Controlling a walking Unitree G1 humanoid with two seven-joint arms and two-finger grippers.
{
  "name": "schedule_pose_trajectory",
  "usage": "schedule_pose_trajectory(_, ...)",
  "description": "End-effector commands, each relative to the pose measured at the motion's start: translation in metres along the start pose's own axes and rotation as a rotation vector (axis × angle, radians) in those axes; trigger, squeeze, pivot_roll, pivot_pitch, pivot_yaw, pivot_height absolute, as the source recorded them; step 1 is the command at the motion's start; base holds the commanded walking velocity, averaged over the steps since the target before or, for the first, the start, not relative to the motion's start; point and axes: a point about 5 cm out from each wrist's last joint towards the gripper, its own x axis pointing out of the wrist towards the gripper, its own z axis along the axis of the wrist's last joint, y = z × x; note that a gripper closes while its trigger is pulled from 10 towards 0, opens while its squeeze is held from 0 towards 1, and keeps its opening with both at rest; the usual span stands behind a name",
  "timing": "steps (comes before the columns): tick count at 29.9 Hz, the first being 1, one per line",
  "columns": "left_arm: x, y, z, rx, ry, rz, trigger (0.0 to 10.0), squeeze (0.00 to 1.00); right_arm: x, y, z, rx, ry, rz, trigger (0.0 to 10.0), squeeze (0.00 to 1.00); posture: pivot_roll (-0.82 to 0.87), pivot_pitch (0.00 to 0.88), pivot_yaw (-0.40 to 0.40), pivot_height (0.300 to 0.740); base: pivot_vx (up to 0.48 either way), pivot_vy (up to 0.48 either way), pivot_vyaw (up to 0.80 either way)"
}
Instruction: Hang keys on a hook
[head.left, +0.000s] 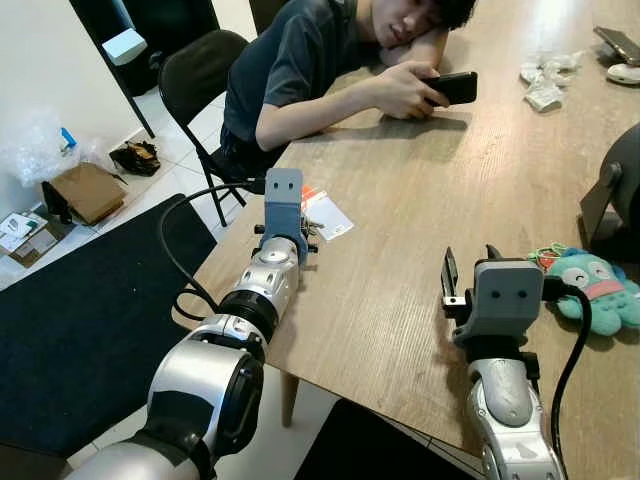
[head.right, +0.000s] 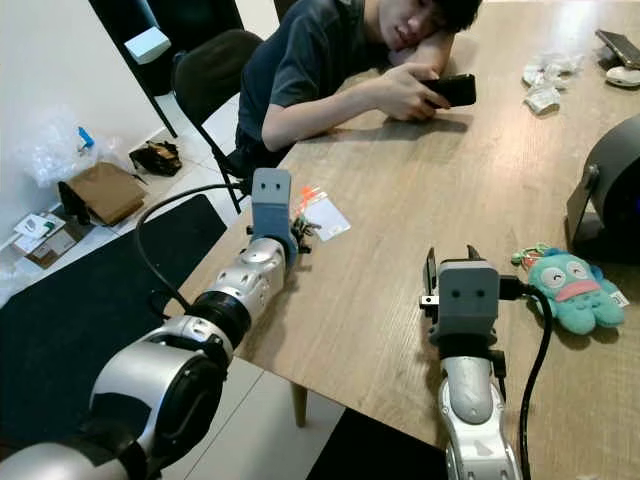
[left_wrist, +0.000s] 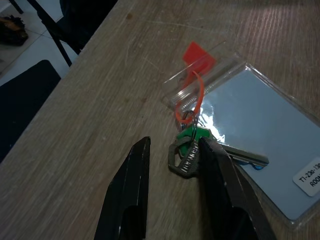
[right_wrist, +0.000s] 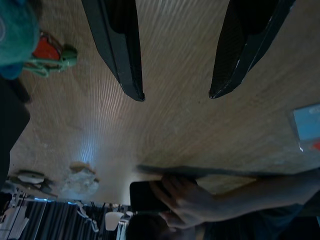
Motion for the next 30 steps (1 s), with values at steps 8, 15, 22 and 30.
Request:
schedule_pose_trajectory(8,-0.0007,-0.0039,-0.0066,-0.026,0.028,-0.005,8.2,0.00,-0.0097,0.0039,-0.0002,0.008,0.031,0.001,10.0,0.00,-0.08,0.405,0.251,0.740,0.000,0.000,0.00)
schedule_pose_trajectory(15,-0.0011,-0.0059,-0.0080,-0.023,0.030,-0.010,4.2,0.00,-0.0128,0.0024,-0.0011,0.005,0.041,-0.007,10.0,0.00,-0.08,0.409,0.258,0.740,0.000,0.000,0.00)
schedule_pose_trajectory(22,-0.0010,-0.0060,-0.0080,-0.020,0.027,-0.015,0.0,0.00,-0.0144,0.0027,-0.0030,0.005,0.052,-0.009,10.0,0.00,-0.08,0.408,0.256,0.740,0.000,0.000,0.00)
schedule_pose_trajectory(30,-0.0009,-0.0045,-0.0081,-0.023,0.026,-0.011,0.0,0.00,-0.0147,0.0029,-0.0038,0.006,0.058,-0.004,10.0,0.00,-0.08,0.404,0.249,0.740,0.000,0.000,0.00)
